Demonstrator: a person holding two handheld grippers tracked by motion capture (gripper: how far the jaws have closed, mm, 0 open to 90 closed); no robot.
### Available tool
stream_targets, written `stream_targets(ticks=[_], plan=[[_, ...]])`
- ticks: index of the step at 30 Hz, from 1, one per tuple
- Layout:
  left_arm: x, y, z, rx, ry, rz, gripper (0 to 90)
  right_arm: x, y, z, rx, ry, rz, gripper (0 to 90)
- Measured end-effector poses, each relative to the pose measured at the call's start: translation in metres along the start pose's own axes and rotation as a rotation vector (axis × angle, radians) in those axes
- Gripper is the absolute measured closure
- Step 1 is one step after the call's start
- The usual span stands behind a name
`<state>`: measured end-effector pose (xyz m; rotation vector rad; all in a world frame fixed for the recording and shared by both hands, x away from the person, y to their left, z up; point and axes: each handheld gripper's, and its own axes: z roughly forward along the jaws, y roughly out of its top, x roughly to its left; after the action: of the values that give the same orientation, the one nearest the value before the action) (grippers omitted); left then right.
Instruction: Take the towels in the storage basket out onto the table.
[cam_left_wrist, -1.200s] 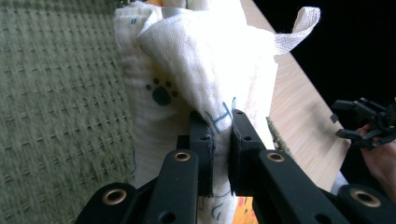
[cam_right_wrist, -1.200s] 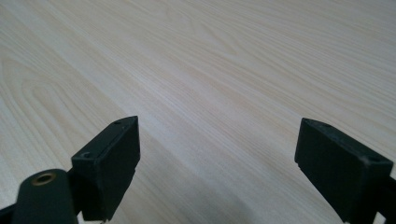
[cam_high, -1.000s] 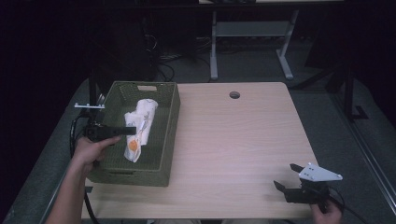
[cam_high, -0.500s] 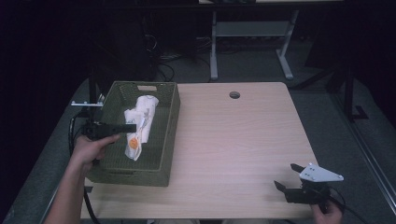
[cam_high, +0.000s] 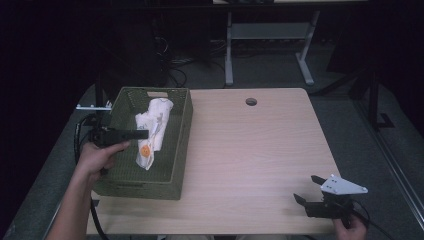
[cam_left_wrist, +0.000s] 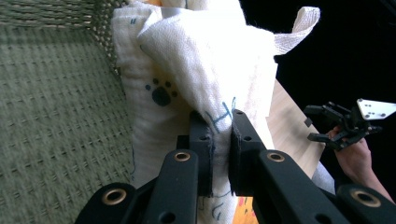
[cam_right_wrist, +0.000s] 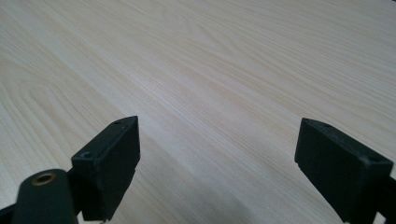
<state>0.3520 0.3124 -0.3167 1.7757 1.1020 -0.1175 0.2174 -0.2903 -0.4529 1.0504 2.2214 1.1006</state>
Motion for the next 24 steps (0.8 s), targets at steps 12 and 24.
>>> stream_targets(ticks=[12, 24], plan=[[-0.016, 0.004, 0.012, 0.01, -0.03, 0.03, 82.4, 0.0, 0.0, 0.0, -0.005, -0.001, -0.007, 13.9], [-0.029, 0.006, 0.03, 0.031, -0.066, 0.057, 82.5, -0.001, 0.001, 0.0, -0.004, 0.0, -0.007, 13.9]])
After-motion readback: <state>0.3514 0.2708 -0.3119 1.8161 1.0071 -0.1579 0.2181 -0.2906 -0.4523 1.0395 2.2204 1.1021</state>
